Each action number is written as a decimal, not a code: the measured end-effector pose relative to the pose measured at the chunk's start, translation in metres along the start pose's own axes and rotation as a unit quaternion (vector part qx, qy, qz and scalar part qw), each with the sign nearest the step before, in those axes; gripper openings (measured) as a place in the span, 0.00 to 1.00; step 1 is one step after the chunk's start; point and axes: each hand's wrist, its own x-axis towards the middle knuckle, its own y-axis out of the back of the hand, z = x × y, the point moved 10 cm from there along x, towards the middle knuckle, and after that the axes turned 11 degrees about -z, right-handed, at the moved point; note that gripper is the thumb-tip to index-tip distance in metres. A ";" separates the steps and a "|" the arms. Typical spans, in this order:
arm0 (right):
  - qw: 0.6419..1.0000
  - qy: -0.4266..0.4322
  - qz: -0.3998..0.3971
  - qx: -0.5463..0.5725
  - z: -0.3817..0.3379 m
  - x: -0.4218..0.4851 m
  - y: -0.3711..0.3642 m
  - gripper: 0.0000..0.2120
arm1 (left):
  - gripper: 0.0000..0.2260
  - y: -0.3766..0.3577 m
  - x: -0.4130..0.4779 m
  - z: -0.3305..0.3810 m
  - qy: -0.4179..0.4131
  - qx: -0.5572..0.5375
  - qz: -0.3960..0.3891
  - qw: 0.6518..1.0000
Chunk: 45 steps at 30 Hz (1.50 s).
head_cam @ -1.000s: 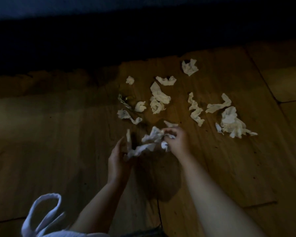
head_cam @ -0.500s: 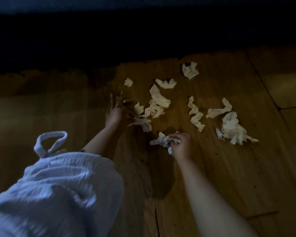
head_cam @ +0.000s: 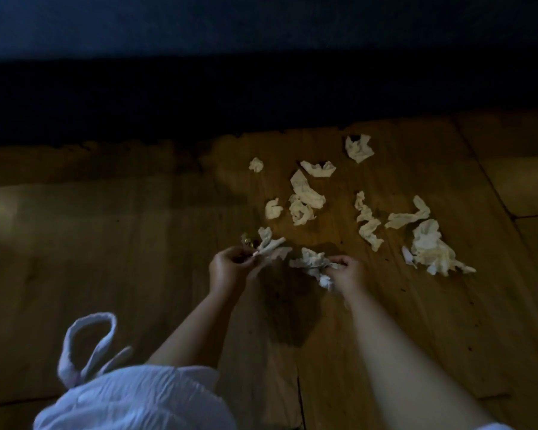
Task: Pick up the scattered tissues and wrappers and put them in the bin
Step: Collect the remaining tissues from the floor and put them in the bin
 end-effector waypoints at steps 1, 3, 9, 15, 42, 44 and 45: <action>0.999 -0.011 -0.007 0.037 0.004 -0.007 -0.003 0.16 | 0.06 0.007 -0.011 -0.003 0.004 -0.021 0.005 1.000; 0.995 -0.019 -0.014 0.092 0.009 -0.024 -0.014 0.17 | 0.06 0.026 -0.035 -0.002 -0.008 -0.038 0.025 0.999; 0.982 0.018 -0.097 0.161 -0.028 -0.096 -0.089 0.13 | 0.06 0.110 -0.117 0.010 -0.024 -0.075 0.114 0.990; 0.972 0.085 -0.180 0.128 -0.096 -0.176 -0.200 0.11 | 0.05 0.210 -0.197 0.045 -0.074 -0.081 0.151 0.982; 0.861 0.273 -0.330 -0.273 -0.307 -0.363 -0.710 0.14 | 0.17 0.666 -0.293 0.093 -0.032 0.058 0.399 0.915; 0.837 0.259 -0.338 -0.343 -0.294 -0.359 -0.716 0.08 | 0.11 0.660 -0.280 0.085 -0.019 0.093 0.359 0.928; 0.826 0.243 -0.344 -0.375 -0.286 -0.358 -0.718 0.05 | 0.09 0.656 -0.272 0.079 -0.004 0.110 0.330 0.937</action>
